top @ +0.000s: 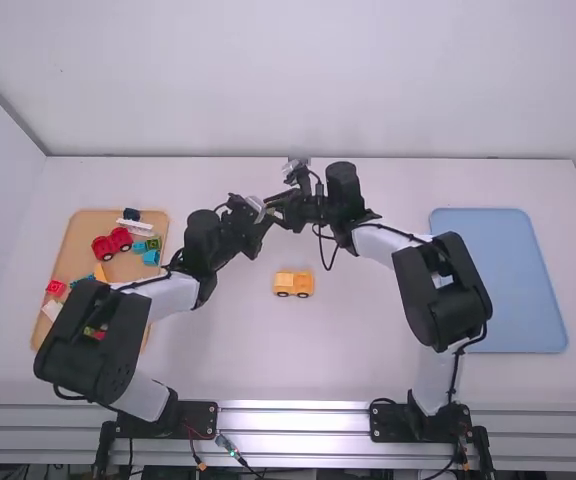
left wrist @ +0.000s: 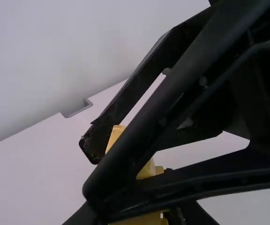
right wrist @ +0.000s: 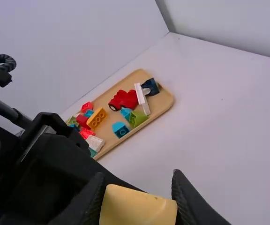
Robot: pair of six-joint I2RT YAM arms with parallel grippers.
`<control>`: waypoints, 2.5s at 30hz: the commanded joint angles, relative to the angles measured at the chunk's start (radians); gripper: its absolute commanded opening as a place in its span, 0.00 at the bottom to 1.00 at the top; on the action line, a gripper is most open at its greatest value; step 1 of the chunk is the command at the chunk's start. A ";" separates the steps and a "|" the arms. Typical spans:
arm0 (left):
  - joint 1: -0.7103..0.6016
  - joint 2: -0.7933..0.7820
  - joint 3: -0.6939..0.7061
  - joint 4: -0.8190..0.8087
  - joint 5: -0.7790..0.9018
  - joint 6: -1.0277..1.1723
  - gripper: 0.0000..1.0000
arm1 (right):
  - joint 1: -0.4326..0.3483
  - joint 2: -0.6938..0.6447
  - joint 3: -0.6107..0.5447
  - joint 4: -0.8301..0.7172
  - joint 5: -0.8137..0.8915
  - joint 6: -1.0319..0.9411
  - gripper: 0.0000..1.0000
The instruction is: Assemble lego blocks to make yellow taxi
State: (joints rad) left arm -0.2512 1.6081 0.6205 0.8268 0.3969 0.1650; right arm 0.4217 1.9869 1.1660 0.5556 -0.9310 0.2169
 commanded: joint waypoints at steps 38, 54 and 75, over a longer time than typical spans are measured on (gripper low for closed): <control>0.243 -0.009 0.010 0.078 -0.020 -0.064 0.99 | -0.018 -0.130 0.070 -1.317 0.877 0.299 0.00; 0.239 -0.009 0.010 -0.008 -0.020 -0.064 0.99 | -0.127 -0.130 0.002 -1.308 0.692 1.136 0.00; 0.239 -0.009 0.009 -0.029 -0.021 -0.064 0.99 | -0.126 -0.128 -0.207 -0.959 0.650 1.515 0.07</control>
State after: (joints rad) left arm -0.0105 1.6081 0.6209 0.7963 0.3809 0.1005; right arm 0.2935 1.8496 0.9665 -0.4011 -0.2821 1.6997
